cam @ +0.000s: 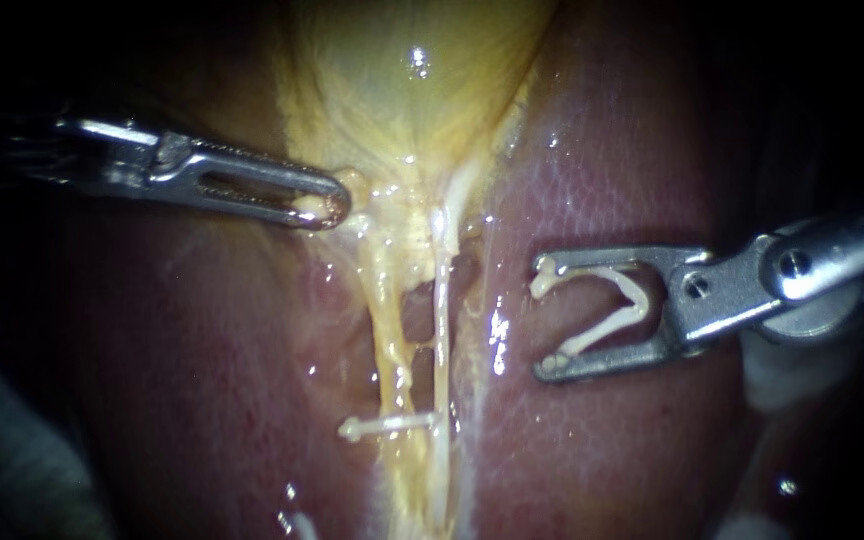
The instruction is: Clipping second clip left tube
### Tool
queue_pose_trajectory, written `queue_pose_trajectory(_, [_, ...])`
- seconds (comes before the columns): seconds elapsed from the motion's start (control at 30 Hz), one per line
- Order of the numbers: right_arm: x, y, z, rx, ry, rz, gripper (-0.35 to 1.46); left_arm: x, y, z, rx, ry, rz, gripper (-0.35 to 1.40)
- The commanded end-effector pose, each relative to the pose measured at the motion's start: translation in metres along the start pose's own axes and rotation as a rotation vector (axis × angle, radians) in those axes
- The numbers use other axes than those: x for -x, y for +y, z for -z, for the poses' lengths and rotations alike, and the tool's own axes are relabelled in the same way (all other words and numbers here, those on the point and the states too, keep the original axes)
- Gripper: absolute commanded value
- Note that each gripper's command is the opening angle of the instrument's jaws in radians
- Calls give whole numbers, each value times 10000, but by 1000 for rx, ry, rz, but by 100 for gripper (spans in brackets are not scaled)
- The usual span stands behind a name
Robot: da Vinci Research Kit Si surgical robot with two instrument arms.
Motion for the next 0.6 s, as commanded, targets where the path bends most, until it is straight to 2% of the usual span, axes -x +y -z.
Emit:
queue_pose_trajectory(0.03, [0, 0, 0, 0, 0, 0, 50, -2, 1, 4, 1, 1, 0, -35])
queue_pose_trajectory(0.17, [0, 0, 0, 0, 0, 0, 50, -15, 9, 32, -11, 11, 9, -35])
queue_pose_trajectory(0.27, [0, 0, 0, -3, 1, 0, 50, -29, 18, 61, -19, 36, 27, -35])
queue_pose_trajectory(0.37, [0, -1, 0, -3, 1, 0, 50, -38, 24, 86, -21, 59, 16, -35])
queue_pose_trajectory(0.47, [-1, -2, 0, -7, 2, 0, 50, -39, 26, 98, -27, 64, 22, -35])
queue_pose_trajectory(0.6, [-4, -4, -4, -20, 6, 0, 49, -38, 26, 96, -29, 66, 22, -35])
